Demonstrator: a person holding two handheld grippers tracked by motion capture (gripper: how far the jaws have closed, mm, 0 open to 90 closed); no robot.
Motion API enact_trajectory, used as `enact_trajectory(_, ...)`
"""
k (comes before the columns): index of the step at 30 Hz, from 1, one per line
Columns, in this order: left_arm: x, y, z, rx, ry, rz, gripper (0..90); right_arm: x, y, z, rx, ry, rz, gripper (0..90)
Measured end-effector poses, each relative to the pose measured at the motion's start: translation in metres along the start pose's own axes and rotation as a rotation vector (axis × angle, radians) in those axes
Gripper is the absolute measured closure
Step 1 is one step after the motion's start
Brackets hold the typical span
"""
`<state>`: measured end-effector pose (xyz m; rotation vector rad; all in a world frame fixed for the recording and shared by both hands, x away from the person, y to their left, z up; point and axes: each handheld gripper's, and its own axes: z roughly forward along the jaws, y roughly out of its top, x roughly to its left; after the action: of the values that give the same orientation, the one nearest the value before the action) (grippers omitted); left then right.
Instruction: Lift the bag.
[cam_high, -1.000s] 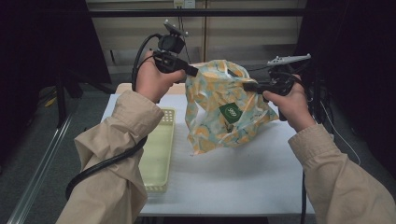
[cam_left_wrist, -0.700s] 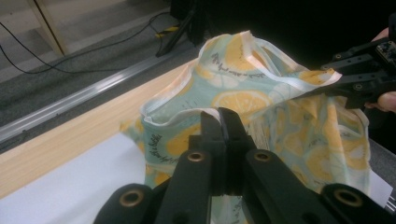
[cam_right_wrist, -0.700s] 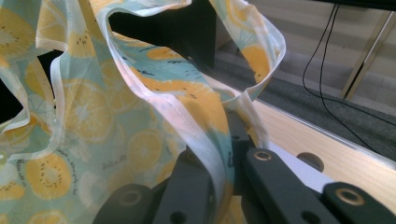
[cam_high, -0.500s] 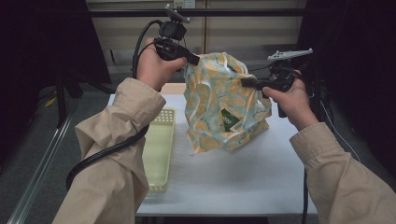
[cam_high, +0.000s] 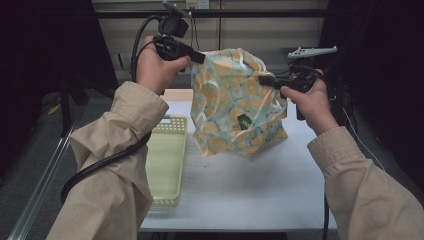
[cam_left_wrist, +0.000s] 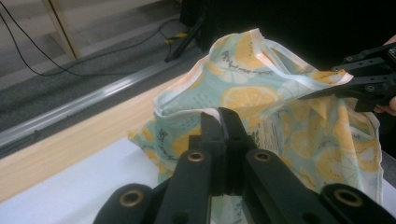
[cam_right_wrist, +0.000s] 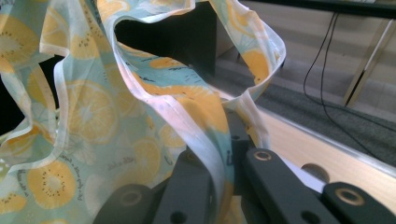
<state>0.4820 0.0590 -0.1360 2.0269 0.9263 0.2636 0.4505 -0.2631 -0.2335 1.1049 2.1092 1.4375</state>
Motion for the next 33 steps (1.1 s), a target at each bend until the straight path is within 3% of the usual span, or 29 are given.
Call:
enact_trajectory(4,0.002,0.000,0.000,0.006,-0.011,-0.007,90.0,0.002,0.002,-0.001,-0.010,0.022,0.001,89.7)
enact_trajectory(12,0.013,-0.022,0.011,0.042,-0.023,-0.044,90.0,0.014,-0.014,0.018,0.029,0.096,0.010,89.3)
enact_trajectory(19,0.016,-0.036,0.007,0.049,-0.018,-0.054,90.0,0.024,-0.025,0.033,0.064,0.144,0.011,89.3)
enact_trajectory(33,0.020,-0.080,-0.004,0.044,-0.039,-0.072,87.7,0.062,-0.053,0.051,0.131,0.273,-0.029,89.3)
